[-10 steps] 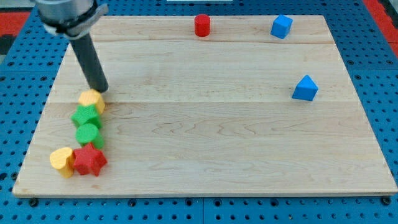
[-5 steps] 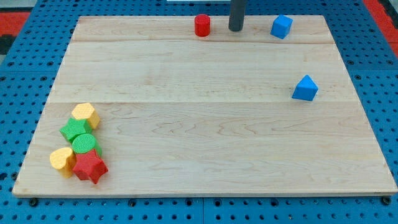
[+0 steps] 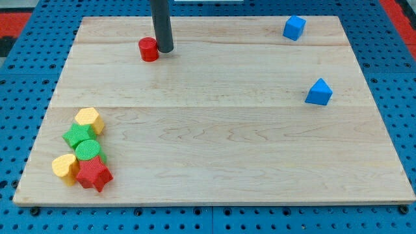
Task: Move red circle towards center right
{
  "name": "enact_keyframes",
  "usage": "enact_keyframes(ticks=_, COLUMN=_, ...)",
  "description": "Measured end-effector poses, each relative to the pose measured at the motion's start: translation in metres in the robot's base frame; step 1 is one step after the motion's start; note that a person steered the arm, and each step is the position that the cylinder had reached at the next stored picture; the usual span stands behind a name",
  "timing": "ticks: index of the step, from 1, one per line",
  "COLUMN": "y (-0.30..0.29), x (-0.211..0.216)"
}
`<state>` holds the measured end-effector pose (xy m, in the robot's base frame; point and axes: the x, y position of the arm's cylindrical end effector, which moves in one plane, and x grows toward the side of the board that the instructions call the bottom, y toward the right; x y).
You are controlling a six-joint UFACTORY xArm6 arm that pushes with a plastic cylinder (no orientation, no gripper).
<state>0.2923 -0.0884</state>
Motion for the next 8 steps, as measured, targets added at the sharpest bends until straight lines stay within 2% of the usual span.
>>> enact_keyframes(ticks=1, y=0.000, x=-0.005)
enact_keyframes(ticks=2, y=-0.001, x=-0.033)
enact_keyframes(ticks=4, y=-0.063, x=0.015)
enact_keyframes(ticks=5, y=-0.084, x=-0.001)
enact_keyframes(ticks=6, y=-0.065, x=0.026)
enact_keyframes(ticks=7, y=-0.111, x=0.053)
enact_keyframes(ticks=8, y=-0.105, x=0.039)
